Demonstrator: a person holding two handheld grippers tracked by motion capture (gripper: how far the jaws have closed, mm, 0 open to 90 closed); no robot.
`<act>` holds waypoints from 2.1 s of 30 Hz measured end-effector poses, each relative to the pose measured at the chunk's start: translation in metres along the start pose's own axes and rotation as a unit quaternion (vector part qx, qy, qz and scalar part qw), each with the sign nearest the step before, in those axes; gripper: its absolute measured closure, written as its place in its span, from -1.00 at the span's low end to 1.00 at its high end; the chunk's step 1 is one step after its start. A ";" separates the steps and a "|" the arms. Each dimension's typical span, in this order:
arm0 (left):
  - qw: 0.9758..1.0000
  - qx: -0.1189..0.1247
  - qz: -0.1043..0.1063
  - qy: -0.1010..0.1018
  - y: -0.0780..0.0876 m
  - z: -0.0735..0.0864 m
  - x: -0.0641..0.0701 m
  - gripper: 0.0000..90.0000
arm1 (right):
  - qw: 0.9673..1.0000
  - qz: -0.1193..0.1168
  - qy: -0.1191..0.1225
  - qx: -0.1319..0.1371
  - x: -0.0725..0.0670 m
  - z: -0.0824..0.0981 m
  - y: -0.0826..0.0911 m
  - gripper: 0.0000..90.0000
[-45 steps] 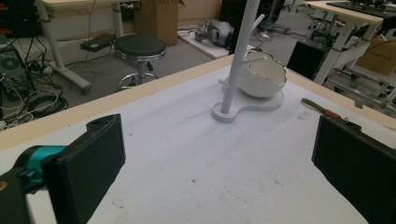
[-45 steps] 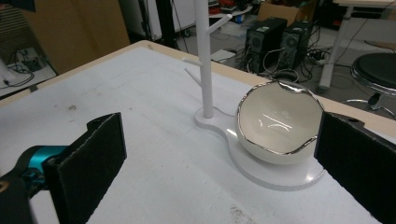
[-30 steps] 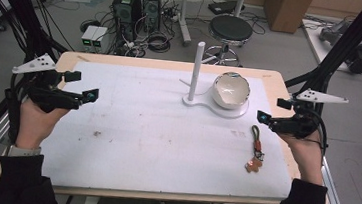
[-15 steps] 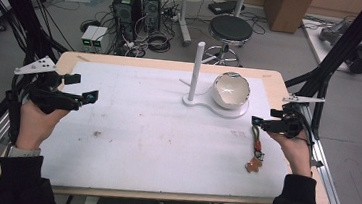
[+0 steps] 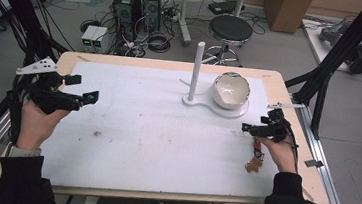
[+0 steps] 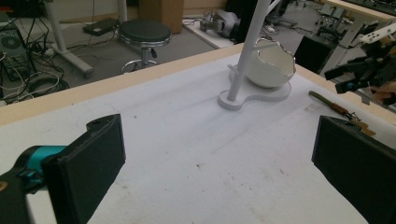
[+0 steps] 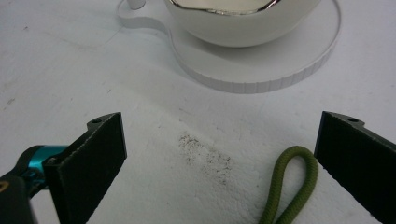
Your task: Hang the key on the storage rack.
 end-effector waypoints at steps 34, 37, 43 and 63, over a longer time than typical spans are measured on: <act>1.000 -0.026 0.000 -0.002 -0.011 0.007 -0.001 -0.93 | 0.994 0.108 0.008 0.001 0.018 0.034 -0.029 0.86; 1.000 -0.023 -0.002 0.001 -0.011 0.008 -0.001 -0.93 | 0.994 0.110 0.010 0.000 0.018 0.033 -0.029 0.87; 1.000 -0.021 -0.003 0.002 -0.009 0.007 -0.003 -0.93 | 0.994 0.102 0.002 0.038 0.017 0.026 -0.016 0.89; 1.000 -0.014 0.004 0.006 -0.005 0.006 -0.005 -0.93 | 0.975 0.055 0.041 0.211 -0.022 -0.039 0.104 0.90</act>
Point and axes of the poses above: each handheld gripper's, and its own axes: y roughly backward along the jaws, z roughly out of its underside, x roughly to its right, the point moved 4 cm from there along -y, roughly forward along the jaws, and after that the axes turned 5 degrees about z, right-handed, at the moved point
